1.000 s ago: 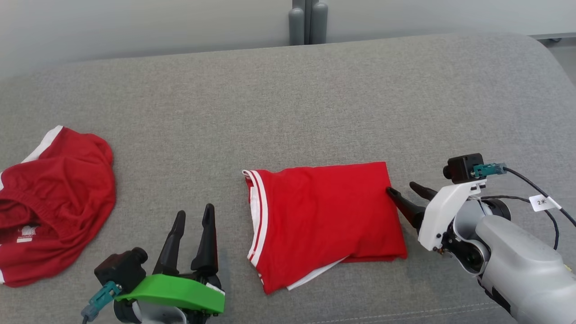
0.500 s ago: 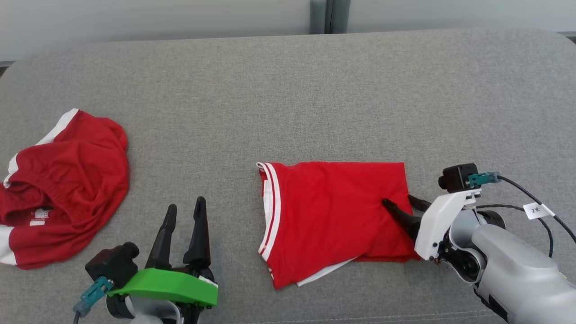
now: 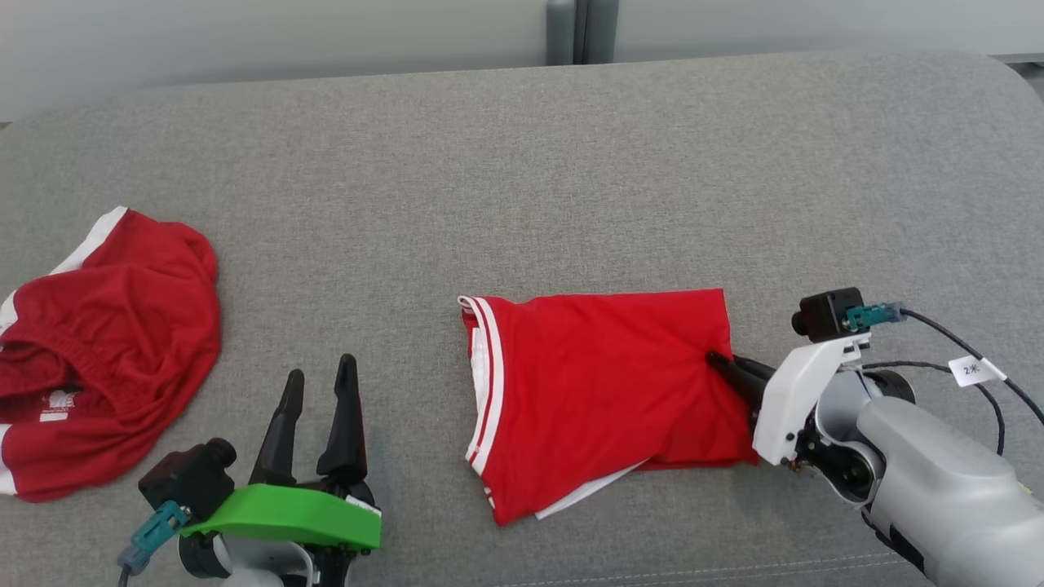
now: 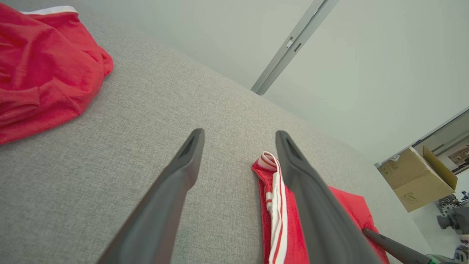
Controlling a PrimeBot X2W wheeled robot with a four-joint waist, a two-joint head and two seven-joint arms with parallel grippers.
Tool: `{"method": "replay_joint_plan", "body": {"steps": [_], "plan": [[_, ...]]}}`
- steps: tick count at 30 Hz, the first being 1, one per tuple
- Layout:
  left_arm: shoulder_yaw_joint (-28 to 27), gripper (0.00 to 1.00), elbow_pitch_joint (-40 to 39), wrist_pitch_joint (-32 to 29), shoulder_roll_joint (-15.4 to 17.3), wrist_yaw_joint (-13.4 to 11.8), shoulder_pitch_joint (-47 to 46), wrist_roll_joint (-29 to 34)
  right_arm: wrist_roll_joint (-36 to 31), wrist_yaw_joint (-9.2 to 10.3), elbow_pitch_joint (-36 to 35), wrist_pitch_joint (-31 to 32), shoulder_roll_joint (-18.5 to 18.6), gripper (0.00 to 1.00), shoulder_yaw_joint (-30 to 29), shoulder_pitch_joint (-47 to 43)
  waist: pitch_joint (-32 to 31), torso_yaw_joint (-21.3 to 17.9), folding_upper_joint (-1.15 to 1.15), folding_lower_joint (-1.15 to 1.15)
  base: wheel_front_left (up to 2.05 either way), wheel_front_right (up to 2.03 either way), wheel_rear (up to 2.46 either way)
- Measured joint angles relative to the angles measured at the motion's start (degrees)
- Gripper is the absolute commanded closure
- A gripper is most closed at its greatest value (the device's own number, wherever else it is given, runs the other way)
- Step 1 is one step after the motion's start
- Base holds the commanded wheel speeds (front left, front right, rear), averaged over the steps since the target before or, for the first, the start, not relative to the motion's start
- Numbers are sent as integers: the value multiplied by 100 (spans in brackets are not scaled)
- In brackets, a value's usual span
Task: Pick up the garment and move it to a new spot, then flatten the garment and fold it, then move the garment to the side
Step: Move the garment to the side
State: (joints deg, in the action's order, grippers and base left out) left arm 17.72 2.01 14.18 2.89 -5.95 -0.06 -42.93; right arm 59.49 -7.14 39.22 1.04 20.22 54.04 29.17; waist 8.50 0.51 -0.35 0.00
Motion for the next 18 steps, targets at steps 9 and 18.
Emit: {"method": "replay_joint_plan", "body": {"steps": [9, 18], "plan": [[-126, 0, -127, 5, 9, -1, 0, 4, -182, 0, 80, 1, 533, 100, -102, 698, 78, -236, 0, 0, 0, 0, 0], [-147, 0, -343, 5, 99, -2, -40, 125, -287, 10, 324, 40, 1012, 100, -391, 1401, 320, -385, 0, 0, 0, 0, 0]]}}
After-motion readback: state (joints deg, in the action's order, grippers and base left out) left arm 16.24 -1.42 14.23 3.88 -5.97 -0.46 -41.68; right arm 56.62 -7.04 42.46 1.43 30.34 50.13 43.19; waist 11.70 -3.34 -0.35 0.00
